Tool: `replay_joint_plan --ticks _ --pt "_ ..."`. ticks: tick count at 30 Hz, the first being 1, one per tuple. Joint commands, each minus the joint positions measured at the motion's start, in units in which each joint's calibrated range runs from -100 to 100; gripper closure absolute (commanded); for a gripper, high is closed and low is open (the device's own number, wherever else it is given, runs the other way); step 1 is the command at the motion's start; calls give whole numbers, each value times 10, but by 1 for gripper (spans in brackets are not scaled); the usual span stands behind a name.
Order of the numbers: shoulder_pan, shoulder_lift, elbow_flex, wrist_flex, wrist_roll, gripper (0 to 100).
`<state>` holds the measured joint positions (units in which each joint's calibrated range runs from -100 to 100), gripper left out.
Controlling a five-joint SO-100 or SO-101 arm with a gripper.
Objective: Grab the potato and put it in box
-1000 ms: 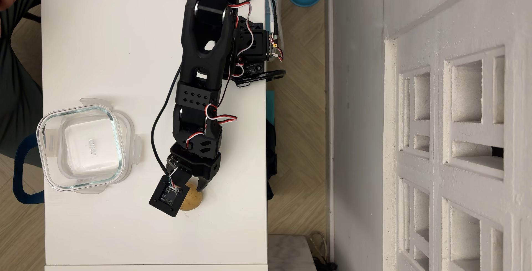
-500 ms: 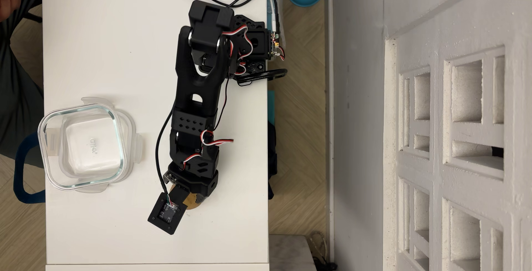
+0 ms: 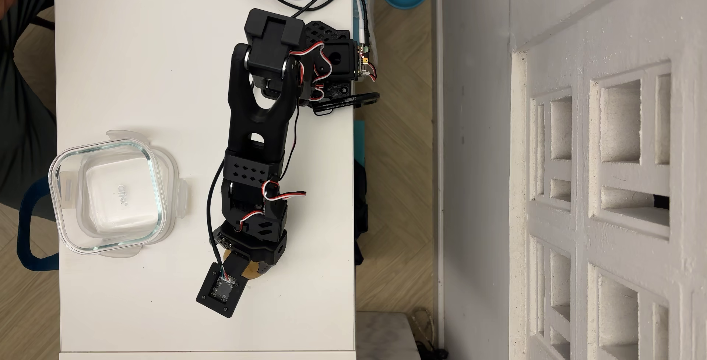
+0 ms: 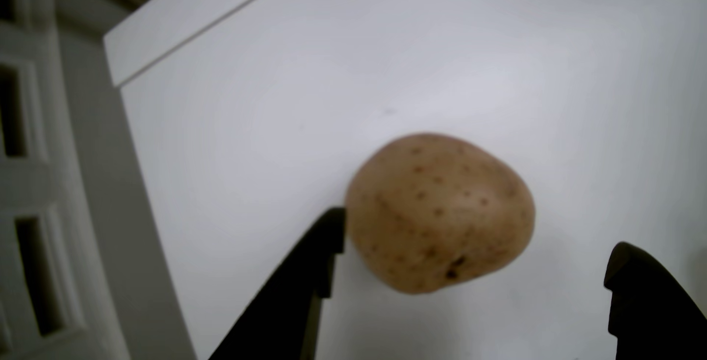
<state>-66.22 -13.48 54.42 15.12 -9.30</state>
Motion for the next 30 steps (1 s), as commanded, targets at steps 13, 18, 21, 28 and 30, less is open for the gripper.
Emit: replay_joint_plan --ticks 13,18,21,28,30 --pt "5 150 -146 -7 0 60" --pt "10 153 -145 -6 13 66" --pt "8 153 -146 -7 28 75" --pt "13 153 -149 -10 29 86" --pt "13 153 -145 -10 30 85"
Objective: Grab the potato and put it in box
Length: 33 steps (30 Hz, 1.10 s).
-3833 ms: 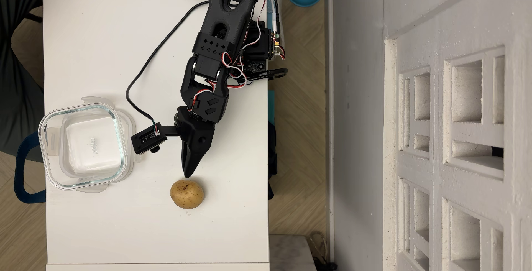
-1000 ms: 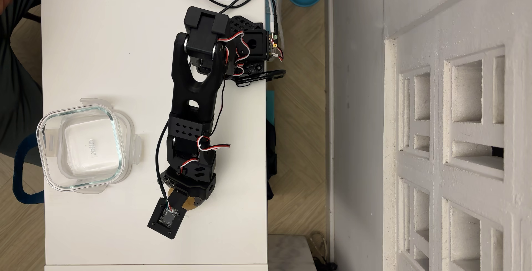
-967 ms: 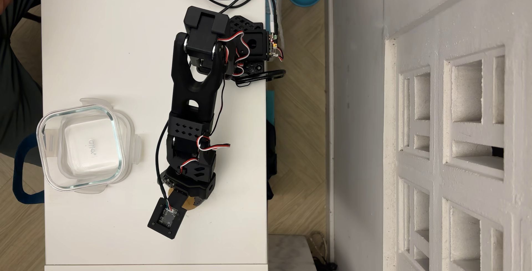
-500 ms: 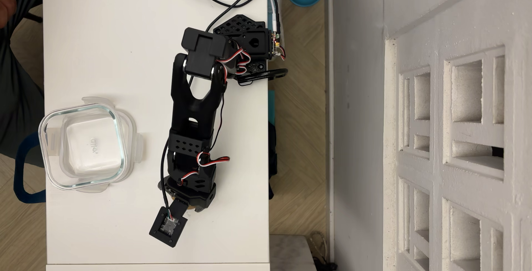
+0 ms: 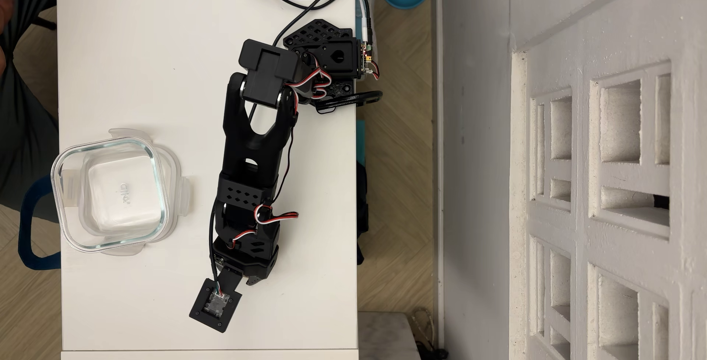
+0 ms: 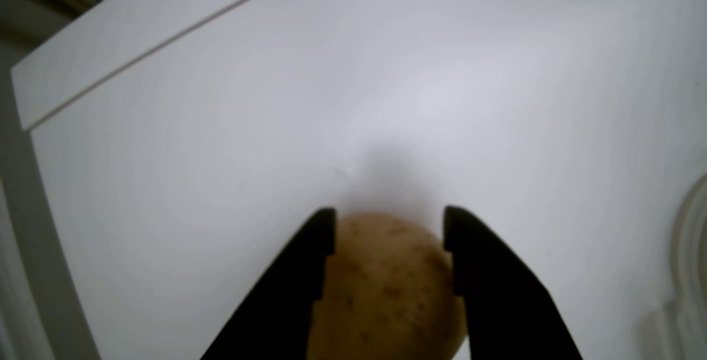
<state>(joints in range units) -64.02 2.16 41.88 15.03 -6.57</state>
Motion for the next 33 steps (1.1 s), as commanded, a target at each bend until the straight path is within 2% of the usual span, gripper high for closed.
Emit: replay_joint_plan --ticks 1,4,12,15,27,33 --pt "-9 -3 -17 -9 2 84" --pt "-12 0 -15 -4 -3 80" --pt "-2 0 52 1 -8 58" --pt "24 -4 69 1 -7 57" --pt "26 -8 63 34 2 57" --pt "26 -44 37 34 -20 62"
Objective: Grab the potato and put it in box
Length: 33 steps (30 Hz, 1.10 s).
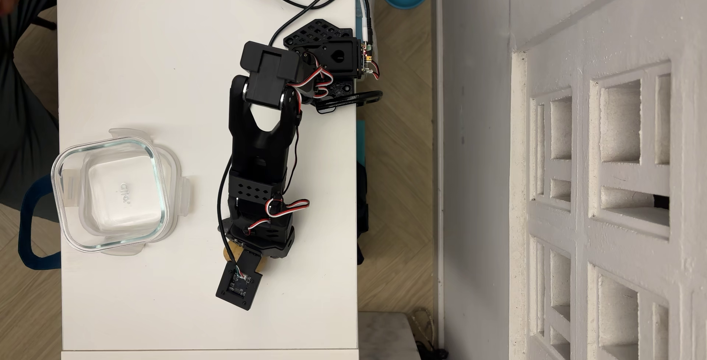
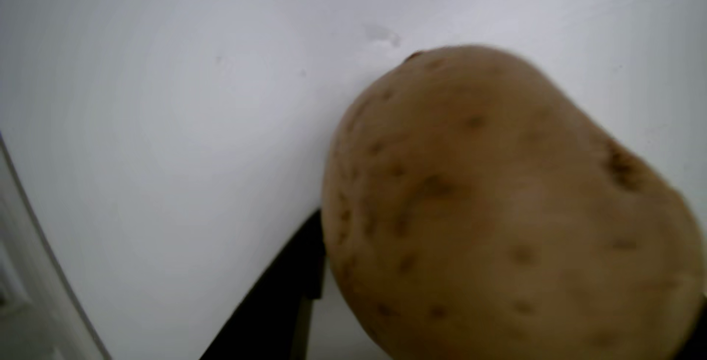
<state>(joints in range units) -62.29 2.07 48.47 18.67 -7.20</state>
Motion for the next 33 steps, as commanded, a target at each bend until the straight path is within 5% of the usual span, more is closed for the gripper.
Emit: replay_joint_plan --ticks 1,16,21,33 --pt "9 -50 -31 -3 -21 63" --pt "9 -67 -31 -10 -21 70" --pt "9 -66 13 -168 -21 88" --pt "62 -76 36 -215 -27 92"
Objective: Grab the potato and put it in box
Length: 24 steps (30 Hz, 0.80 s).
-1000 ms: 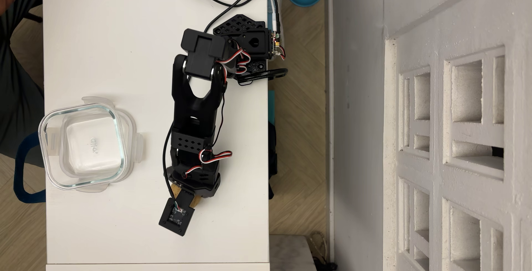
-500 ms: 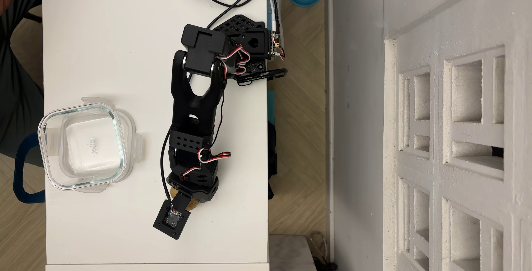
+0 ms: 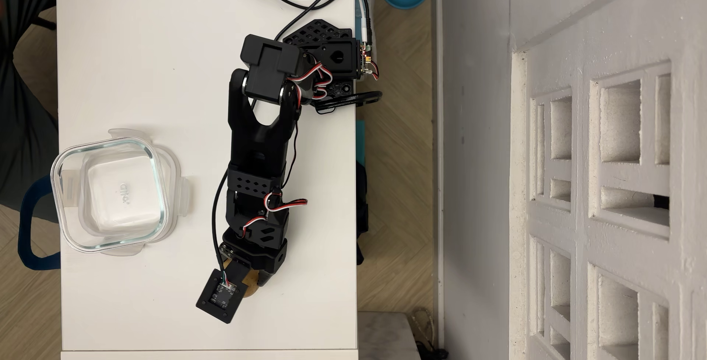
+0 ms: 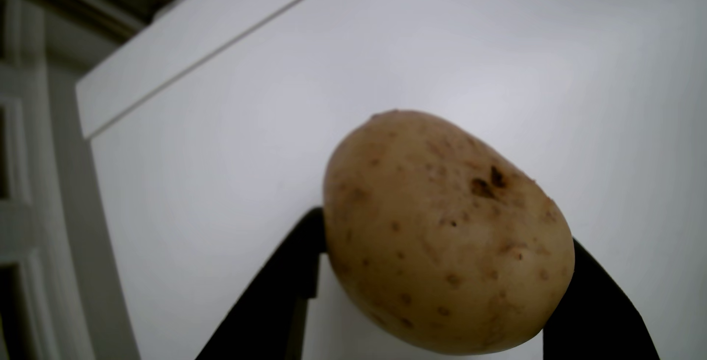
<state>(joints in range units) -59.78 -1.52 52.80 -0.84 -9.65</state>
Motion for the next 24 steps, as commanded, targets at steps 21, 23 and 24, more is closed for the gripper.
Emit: replay_joint_plan --ticks 21,23,24 --pt "296 -369 141 -7 -10 96" --pt "345 -404 154 -7 -27 96" --pt "369 -417 156 -7 -32 96"
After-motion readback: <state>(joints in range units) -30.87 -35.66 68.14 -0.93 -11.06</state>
